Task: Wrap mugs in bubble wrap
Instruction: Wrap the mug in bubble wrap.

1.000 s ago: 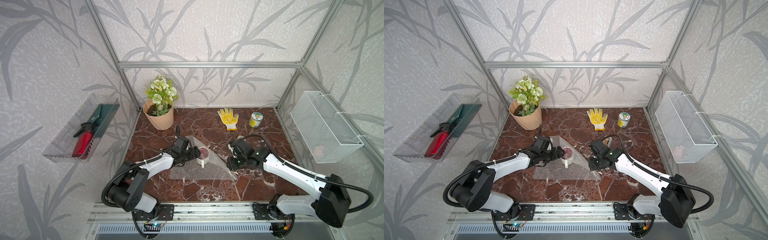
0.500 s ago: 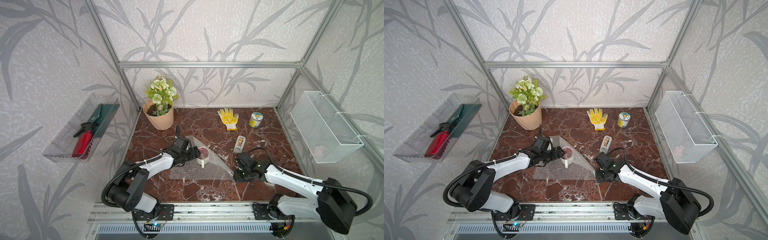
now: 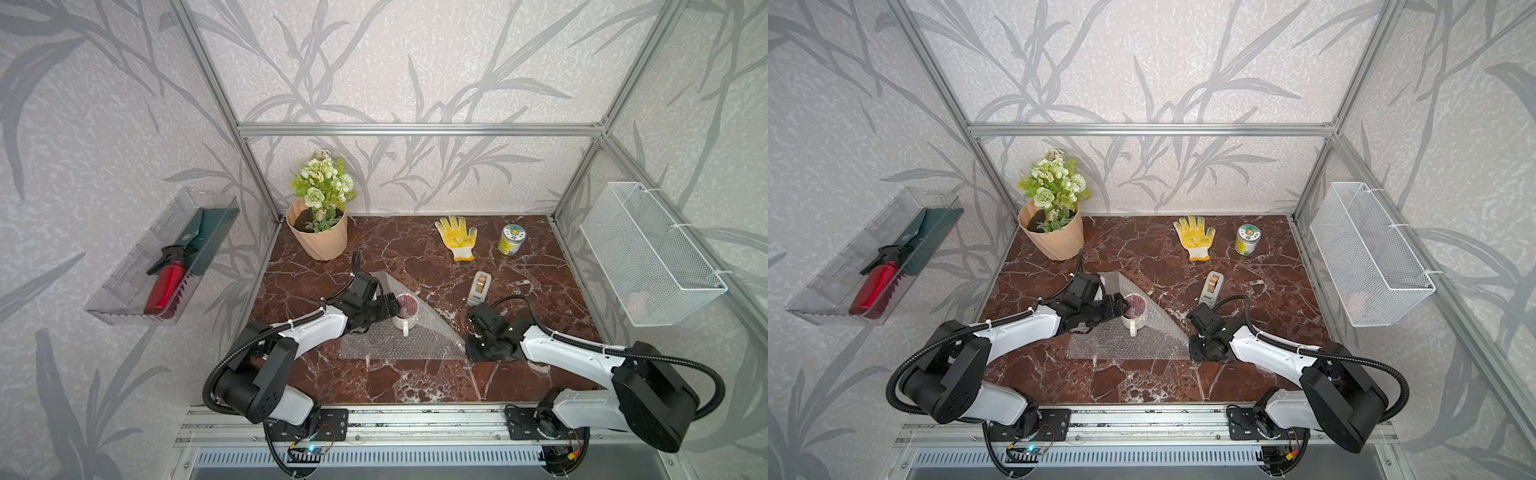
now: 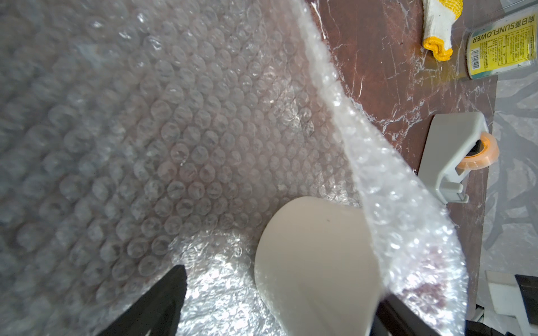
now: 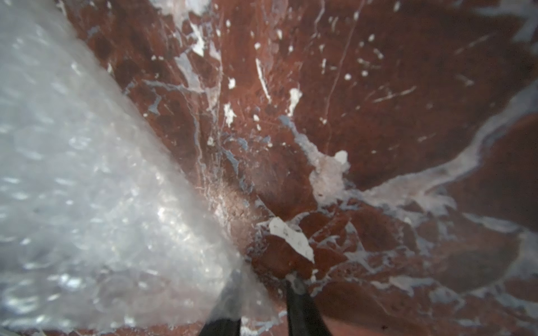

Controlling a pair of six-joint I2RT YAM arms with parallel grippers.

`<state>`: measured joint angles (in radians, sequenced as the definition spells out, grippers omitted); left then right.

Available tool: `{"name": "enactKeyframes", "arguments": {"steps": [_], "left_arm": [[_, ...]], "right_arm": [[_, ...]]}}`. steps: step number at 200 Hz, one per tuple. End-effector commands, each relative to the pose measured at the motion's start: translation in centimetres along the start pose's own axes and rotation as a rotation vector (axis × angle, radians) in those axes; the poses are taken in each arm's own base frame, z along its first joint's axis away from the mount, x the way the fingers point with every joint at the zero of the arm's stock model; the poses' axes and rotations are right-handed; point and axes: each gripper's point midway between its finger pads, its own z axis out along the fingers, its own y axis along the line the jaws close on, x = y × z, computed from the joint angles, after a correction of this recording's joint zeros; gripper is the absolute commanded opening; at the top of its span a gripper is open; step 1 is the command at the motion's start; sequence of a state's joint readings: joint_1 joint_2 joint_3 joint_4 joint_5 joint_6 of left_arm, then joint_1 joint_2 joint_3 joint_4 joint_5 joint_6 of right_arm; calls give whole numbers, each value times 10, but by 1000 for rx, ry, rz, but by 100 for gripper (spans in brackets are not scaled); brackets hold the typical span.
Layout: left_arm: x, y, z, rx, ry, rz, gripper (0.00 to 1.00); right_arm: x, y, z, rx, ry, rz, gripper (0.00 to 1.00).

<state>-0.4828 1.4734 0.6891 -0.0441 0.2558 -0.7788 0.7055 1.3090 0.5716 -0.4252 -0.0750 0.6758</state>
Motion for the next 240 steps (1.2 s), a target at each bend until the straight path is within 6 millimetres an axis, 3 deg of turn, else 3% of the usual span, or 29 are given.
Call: {"name": "enactKeyframes", "arguments": {"steps": [1,30,70,129,176,240], "left_arm": [[2,3,-1,-13,5,3,90],[2,3,1,-15,12,1,90],[3,4,2,-20,19,2,90],[6,6,3,-31,30,5,90],[9,11,3,-42,36,5,90],[11,12,5,-44,45,8,90]], "right_arm": [[9,-2,1,-8,32,21,14],[-5,21,-27,-109,-30,-8,4],[-27,71,-65,-315,-75,-60,4],[-62,141,-97,-544,-113,-114,4],[-96,184,-93,-634,-137,-121,4],[-126,214,-69,-665,-138,-102,4]]}}
